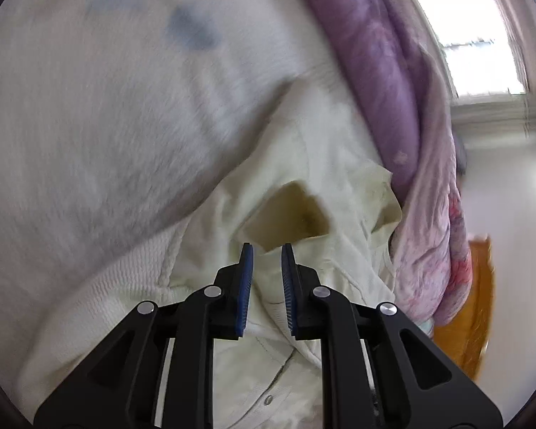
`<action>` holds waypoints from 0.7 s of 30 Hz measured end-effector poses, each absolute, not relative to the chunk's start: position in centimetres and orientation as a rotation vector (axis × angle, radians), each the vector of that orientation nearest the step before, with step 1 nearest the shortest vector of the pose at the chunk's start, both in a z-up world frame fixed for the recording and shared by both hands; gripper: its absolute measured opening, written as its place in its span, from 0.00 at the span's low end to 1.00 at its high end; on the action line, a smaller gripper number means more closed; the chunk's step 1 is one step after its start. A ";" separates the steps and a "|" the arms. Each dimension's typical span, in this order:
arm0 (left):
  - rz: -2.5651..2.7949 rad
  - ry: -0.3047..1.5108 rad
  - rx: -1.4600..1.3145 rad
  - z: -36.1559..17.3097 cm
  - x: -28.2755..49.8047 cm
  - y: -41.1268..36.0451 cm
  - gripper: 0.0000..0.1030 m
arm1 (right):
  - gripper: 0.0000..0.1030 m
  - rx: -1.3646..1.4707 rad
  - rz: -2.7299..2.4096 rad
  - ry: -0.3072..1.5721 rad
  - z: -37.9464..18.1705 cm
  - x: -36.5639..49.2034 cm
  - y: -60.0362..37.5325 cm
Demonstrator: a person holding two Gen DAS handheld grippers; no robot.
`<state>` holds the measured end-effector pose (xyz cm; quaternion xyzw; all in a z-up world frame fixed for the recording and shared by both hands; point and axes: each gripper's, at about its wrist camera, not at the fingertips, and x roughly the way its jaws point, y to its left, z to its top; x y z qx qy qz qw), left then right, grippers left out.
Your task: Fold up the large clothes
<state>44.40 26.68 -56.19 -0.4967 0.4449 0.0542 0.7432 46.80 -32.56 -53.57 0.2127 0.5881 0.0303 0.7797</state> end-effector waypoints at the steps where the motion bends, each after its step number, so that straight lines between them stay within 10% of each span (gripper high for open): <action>1: 0.092 0.968 -1.061 -55.2 44.9 26.4 0.15 | 0.69 0.481 0.075 1.256 -52.9 46.6 -32.6; 3: 0.017 0.966 -1.010 -53.6 46.3 25.4 0.15 | 0.67 0.507 0.087 1.221 -51.9 46.5 -32.4; 6: -0.076 1.049 -0.960 -53.7 49.7 22.8 0.15 | 0.25 0.516 0.117 1.206 -51.9 48.3 -31.2; 8: -0.041 1.159 -0.855 -55.3 51.6 21.3 0.15 | 0.14 0.521 0.127 1.212 -53.0 50.0 -30.4; 17: 0.103 1.302 -0.837 -60.6 52.4 23.3 0.03 | 0.10 0.536 0.065 1.397 -60.4 52.2 -28.5; 21: 0.094 1.313 -0.755 -59.4 52.7 23.1 0.03 | 0.29 0.548 0.052 1.284 -56.6 53.2 -29.1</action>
